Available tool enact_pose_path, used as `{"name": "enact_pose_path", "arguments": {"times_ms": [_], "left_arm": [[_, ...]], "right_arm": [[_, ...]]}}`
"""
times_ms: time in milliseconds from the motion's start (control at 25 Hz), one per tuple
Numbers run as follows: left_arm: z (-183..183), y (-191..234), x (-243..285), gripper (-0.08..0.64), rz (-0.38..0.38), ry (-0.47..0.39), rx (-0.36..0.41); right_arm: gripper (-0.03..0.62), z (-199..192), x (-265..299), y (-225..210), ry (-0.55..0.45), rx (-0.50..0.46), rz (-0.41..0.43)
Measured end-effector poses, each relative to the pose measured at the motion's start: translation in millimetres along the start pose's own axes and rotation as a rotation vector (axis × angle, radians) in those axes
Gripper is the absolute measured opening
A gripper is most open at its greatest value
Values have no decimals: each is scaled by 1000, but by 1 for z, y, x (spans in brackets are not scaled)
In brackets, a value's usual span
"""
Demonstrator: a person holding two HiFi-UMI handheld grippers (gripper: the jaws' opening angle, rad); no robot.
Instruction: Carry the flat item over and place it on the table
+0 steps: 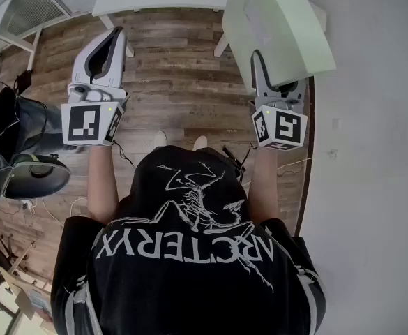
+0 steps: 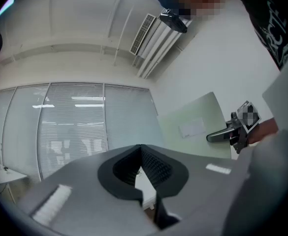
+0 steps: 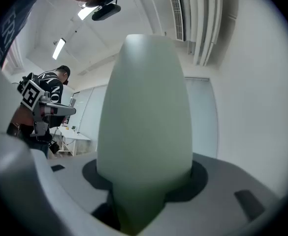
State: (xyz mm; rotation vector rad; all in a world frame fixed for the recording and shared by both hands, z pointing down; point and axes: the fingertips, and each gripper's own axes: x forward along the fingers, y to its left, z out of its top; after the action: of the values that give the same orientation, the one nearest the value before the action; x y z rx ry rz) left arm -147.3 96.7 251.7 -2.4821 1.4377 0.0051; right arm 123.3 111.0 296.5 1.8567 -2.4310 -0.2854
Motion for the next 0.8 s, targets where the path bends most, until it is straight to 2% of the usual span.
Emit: {"name": "enact_pose_path", "arguments": {"times_ms": [480, 800], "left_arm": [[-1, -1, 1, -5, 4, 7, 3], [-6, -17, 26, -5, 23, 29, 18]], "right_arm": [[252, 2, 2, -2, -13, 25, 11], [252, -10, 13, -28, 0, 50, -2]]}}
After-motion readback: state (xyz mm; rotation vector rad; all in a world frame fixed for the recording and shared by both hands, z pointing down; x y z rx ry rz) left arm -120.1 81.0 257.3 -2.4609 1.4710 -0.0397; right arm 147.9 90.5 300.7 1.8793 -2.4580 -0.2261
